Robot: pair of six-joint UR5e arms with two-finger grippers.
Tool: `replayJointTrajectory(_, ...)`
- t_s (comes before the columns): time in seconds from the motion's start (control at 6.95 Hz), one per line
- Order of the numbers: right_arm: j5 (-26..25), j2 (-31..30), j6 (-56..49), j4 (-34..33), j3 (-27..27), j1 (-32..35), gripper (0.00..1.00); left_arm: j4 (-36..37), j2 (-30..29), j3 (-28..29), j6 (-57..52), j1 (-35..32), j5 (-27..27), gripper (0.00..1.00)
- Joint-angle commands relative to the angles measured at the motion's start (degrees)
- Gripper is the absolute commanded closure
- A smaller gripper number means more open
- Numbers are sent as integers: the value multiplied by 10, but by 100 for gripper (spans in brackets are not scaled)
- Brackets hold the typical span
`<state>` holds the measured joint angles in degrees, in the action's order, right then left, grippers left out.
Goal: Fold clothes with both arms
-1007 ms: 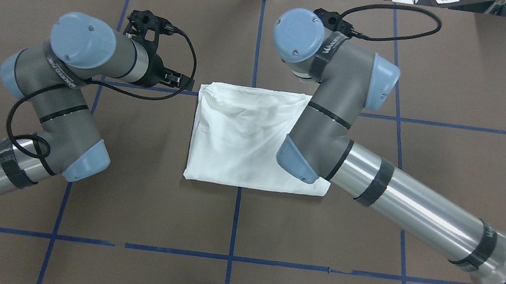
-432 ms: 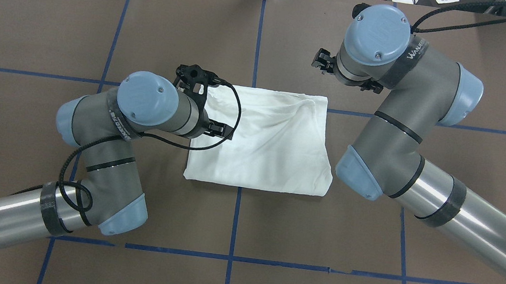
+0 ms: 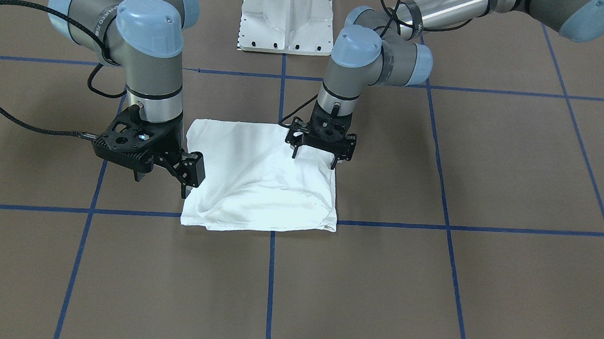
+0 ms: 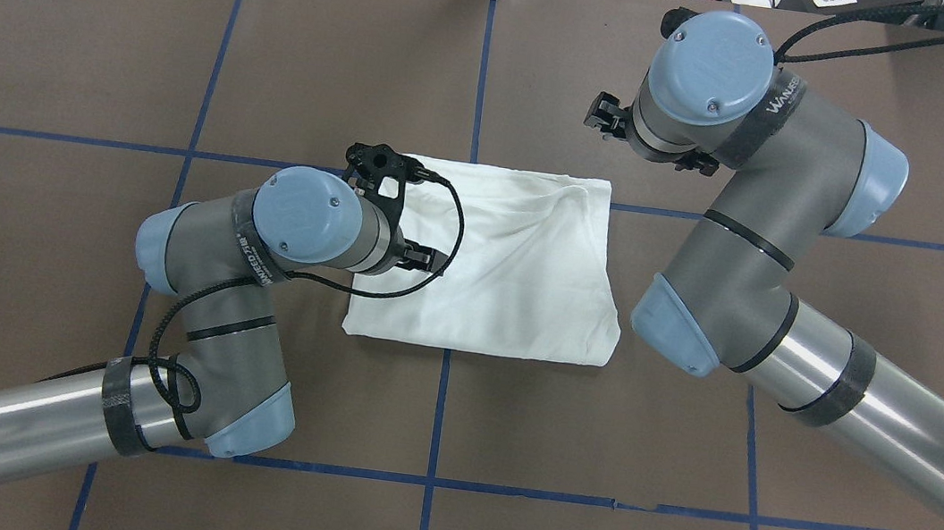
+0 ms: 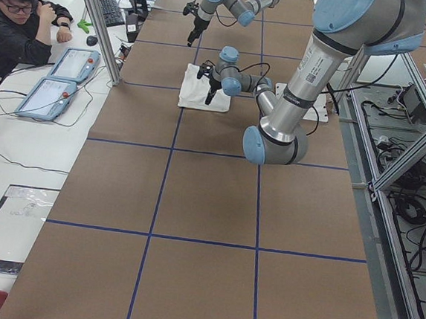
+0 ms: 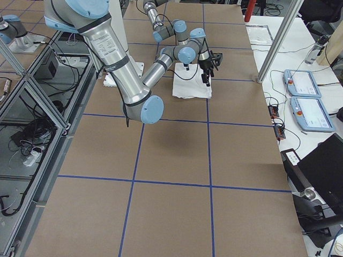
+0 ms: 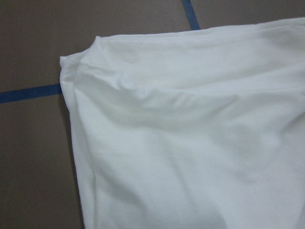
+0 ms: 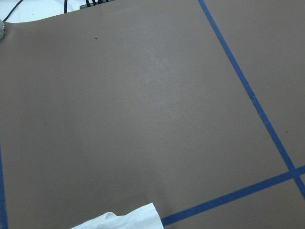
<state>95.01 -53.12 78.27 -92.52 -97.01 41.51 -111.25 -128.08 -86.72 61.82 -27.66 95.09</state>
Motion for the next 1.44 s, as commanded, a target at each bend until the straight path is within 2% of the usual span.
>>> replayJointTrajectory(0.0,0,-1,-2,1,1,2,0,-3,-24,37,0,-10,-16,0)
replayJointTrajectory(0.43,0,0,-1,1,1,2,0,-11,-90,167,-15,-72,-31,0)
replayJointTrajectory(0.58,0,-1,-1,1,1,2,0,-12,-100,193,-26,-84,-52,0)
replayJointTrajectory(0.86,-1,-5,3,1,2,1,0,-15,-110,205,-62,-128,-50,0)
replayJointTrajectory(1.01,-4,-3,14,1,2,-9,0,-37,-114,203,-77,-150,-35,0)
replayJointTrajectory(1.29,-18,19,115,1,25,-41,0,-80,-92,179,-138,-191,97,0)
